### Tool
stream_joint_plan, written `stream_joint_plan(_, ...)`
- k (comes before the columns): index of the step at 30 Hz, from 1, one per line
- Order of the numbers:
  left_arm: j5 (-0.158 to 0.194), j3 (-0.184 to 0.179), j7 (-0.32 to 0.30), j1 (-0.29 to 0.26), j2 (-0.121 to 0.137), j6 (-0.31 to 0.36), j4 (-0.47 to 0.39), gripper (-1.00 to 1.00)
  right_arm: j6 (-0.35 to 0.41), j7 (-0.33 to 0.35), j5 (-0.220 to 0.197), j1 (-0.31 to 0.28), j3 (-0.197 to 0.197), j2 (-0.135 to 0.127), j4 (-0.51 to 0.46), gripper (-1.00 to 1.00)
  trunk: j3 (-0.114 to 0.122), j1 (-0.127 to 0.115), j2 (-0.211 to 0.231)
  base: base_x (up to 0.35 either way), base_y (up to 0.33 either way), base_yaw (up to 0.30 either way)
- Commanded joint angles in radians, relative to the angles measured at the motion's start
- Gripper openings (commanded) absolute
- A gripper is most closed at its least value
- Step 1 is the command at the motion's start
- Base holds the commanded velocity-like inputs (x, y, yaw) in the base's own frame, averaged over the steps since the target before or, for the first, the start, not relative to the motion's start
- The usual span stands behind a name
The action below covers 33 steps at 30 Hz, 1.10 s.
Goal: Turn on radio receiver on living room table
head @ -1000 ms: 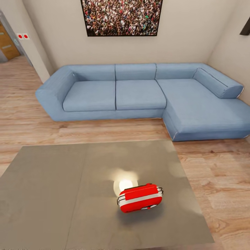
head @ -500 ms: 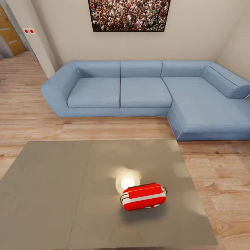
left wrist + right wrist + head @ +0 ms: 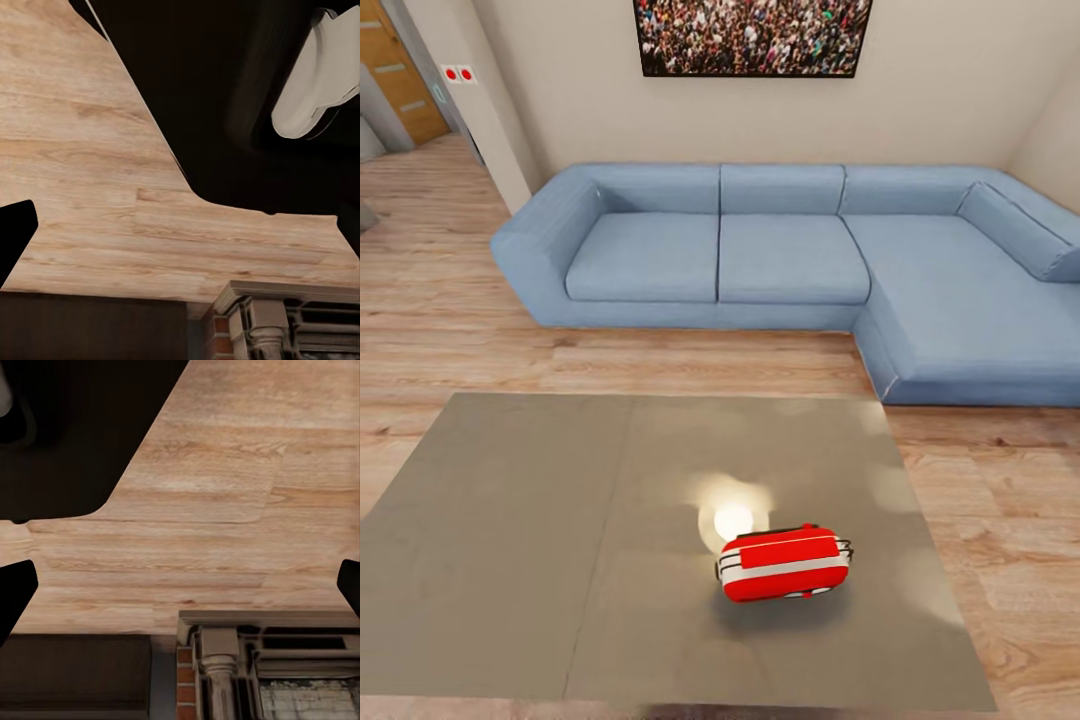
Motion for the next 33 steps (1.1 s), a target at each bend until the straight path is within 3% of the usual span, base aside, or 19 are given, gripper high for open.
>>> stream_joint_plan(1,0.000,0.000,0.000,0.000,0.000,0.000,0.000,1.00,0.000,0.000,0.000,0.000,0.000,0.000,0.000,1.00,-0.002,0.000,0.000,0.000,0.000,0.094)
stream_joint_plan(33,0.000,0.000,0.000,0.000,0.000,0.000,0.000,1.00,-0.001,0.000,0.000,0.000,-0.003,0.000,0.000,1.00,-0.044,0.000,0.000,0.000,0.000,0.065)
